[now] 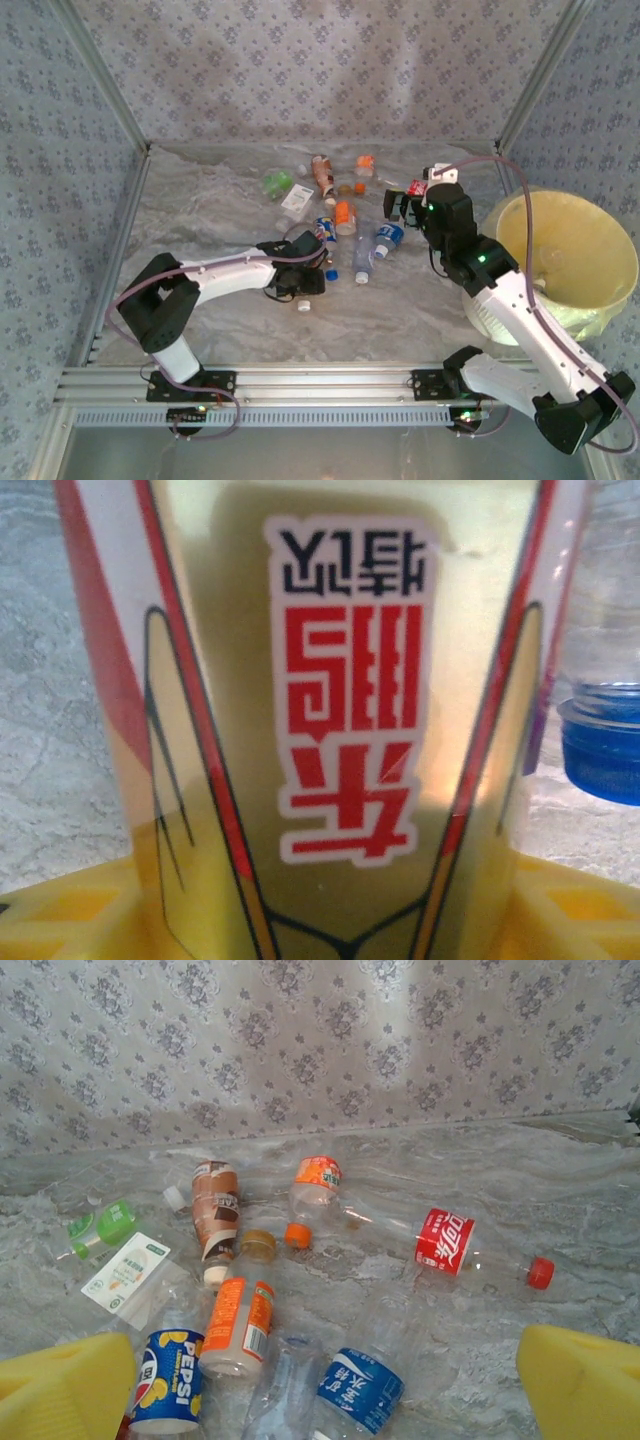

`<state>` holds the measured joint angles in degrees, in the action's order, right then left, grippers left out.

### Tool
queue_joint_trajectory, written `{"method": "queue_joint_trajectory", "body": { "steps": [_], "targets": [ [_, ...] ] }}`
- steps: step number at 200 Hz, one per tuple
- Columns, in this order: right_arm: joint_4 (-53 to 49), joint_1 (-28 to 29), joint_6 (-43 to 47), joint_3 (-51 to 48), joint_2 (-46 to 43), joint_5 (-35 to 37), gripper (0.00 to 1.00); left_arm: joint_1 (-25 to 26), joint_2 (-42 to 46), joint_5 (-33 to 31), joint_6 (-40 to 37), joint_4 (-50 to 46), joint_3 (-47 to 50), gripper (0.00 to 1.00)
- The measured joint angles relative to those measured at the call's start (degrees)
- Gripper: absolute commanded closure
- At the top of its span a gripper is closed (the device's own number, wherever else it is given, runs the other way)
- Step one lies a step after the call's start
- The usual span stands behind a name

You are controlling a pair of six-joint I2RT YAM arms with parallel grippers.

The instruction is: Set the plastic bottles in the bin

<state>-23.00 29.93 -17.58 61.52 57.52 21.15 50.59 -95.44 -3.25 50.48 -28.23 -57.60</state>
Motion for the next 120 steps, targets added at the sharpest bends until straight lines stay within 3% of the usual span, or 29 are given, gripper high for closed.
{"method": "queue_joint_trajectory", "body": {
  "steps": [75,120],
  "targets": [
    [4.63,-0.17,-4.83,-5.49,2.67,-11.61,0.00,-0.07,11.04,-1.01,-5.79,6.58,6.05,0.38],
    [6.56,-0.81,-8.37,-6.08,5.75,-22.91,0.00,-0.13,18.40,-3.37,-16.90,10.80,7.30,0.39]
  ]
}}
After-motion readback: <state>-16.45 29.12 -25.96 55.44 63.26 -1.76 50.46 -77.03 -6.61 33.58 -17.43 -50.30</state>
